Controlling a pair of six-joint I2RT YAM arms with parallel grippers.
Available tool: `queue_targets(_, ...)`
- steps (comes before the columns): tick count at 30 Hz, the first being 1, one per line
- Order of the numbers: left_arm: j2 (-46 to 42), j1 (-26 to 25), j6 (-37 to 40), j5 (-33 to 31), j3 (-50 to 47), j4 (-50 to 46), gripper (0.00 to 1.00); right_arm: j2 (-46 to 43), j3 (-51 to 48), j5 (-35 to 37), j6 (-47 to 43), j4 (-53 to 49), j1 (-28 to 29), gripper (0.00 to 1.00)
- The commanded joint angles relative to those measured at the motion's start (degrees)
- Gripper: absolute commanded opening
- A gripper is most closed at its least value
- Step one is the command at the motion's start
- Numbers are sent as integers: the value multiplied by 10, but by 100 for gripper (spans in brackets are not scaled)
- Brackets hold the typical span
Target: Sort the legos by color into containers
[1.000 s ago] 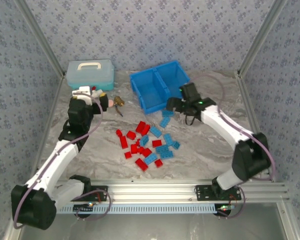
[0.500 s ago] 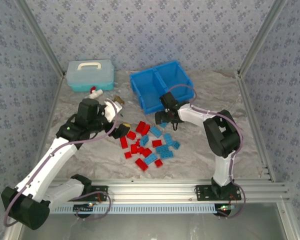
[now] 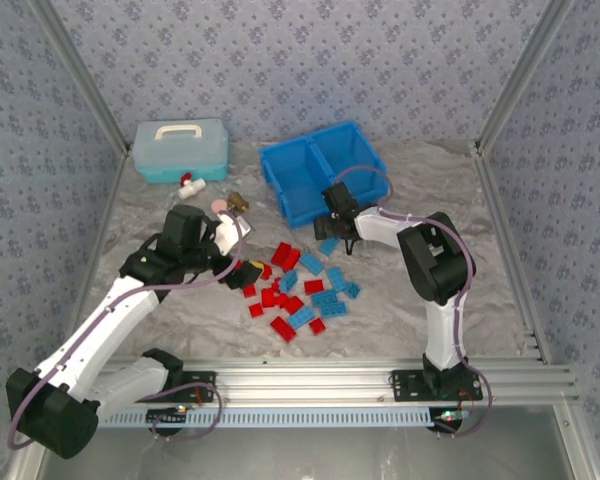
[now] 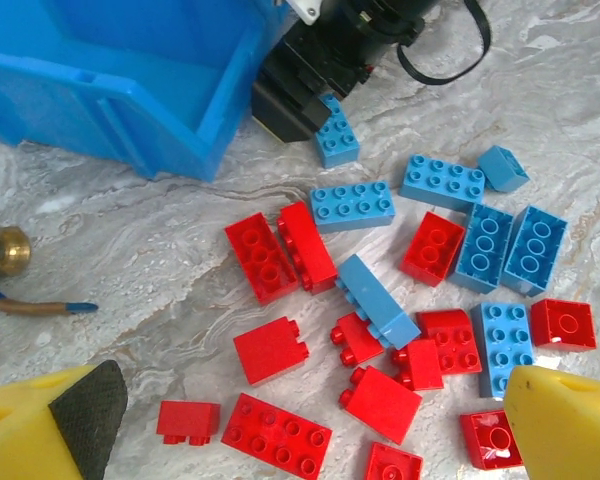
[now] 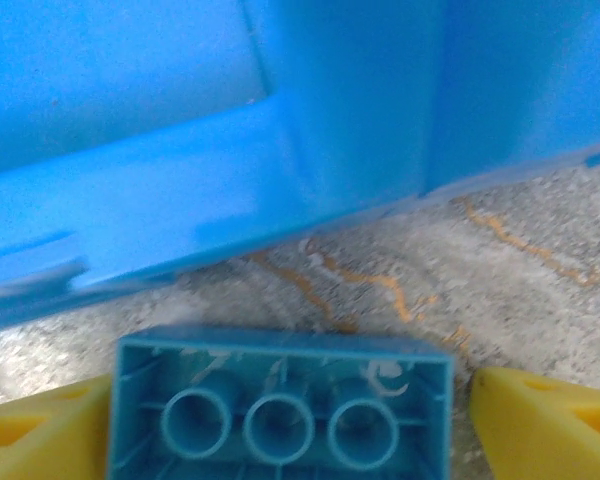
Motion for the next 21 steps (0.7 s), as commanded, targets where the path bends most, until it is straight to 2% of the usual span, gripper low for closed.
queue_targets(1,-6,-3,15,31,1,15,99,5,-21,-21,-18,31,-12,81)
queue_targets(5,-6,-2,15,26,2,13,99,3,-26,-30,-13,34,-11,62)
queue_targets(9,-10,-3,16,20,-2,9,99,-33,-61,-28,-13,48,-5,49)
queue_targets(17,-17,-3,24,6,-7,14,99,-205,-86,9,1,28,10,48)
queue_targets(19,-19,-3,29,3,-9,17,99,-217,-61,20,9,34,-4,48)
queue_targets(21,-20,-2,34,-3,-10,20,99,-193,-2,25,23,36,-31,47)
